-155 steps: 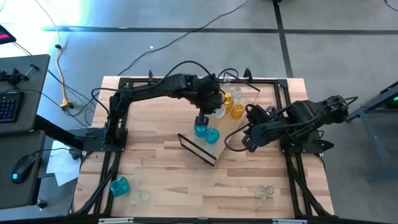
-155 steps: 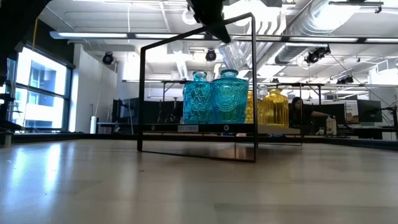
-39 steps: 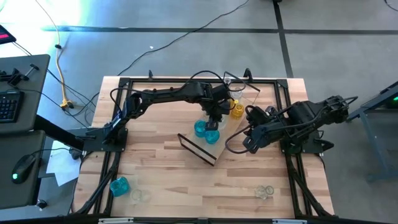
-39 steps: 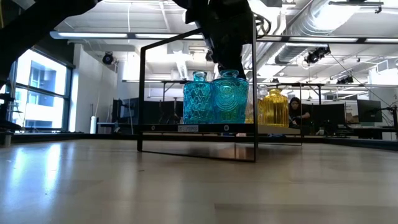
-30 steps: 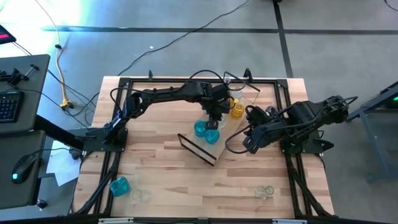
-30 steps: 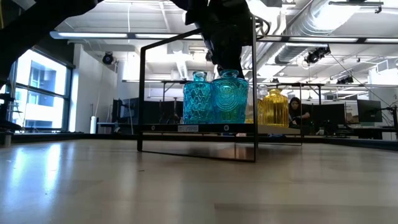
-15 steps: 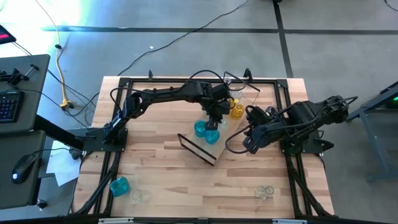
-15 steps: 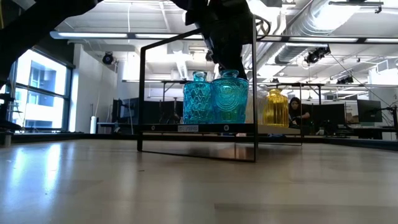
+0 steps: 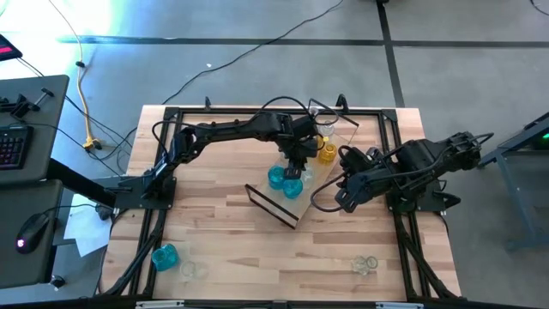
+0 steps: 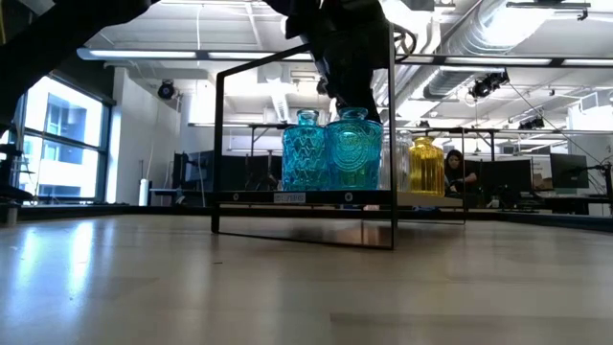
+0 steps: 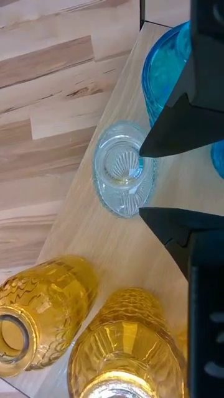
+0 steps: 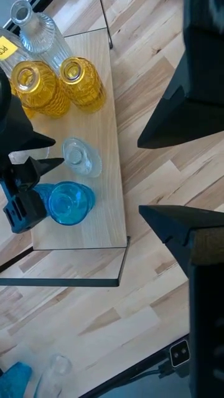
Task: Sort vases onto shelf
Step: Put the top left transparent vase on the shelf and align with the other transparent vase
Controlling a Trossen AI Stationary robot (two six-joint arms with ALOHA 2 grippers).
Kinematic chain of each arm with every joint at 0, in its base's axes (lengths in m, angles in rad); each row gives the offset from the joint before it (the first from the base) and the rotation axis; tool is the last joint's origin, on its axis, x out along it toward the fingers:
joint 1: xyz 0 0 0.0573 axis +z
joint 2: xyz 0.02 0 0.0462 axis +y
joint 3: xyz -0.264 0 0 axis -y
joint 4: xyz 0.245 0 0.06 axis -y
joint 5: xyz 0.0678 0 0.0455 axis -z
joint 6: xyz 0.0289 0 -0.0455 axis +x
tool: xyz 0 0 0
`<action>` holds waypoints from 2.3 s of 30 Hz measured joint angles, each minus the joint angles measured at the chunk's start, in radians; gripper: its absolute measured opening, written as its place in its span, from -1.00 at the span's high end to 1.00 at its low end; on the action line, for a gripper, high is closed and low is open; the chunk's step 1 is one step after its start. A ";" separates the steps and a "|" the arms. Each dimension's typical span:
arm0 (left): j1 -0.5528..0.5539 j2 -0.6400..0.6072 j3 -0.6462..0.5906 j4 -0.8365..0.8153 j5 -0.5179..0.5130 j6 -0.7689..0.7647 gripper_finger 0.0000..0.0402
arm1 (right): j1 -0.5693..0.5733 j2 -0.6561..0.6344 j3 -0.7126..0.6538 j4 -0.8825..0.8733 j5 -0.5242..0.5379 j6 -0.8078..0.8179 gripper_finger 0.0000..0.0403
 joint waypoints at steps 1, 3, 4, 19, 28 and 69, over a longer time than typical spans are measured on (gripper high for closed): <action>-0.001 0.001 0.009 -0.005 0.000 -0.012 0.33 | 0.000 0.000 0.000 0.000 0.000 0.000 0.30; -0.003 0.003 0.045 -0.009 0.000 -0.033 0.33 | 0.000 0.000 0.000 0.000 0.000 0.000 0.30; -0.004 -0.002 0.068 -0.012 0.000 -0.042 0.33 | 0.000 0.000 0.000 0.000 0.001 0.000 0.30; -0.013 -0.352 0.199 -0.032 -0.154 -0.150 0.34 | -0.059 0.001 -0.271 0.094 -0.090 0.071 0.30; -0.024 -0.563 0.199 -0.213 -0.334 -0.261 0.34 | -0.161 0.001 -0.564 0.575 -0.177 -0.056 0.31; -0.388 -0.930 0.198 -0.587 -0.757 -0.593 0.34 | -0.383 0.012 -0.655 0.684 -0.380 -0.134 1.00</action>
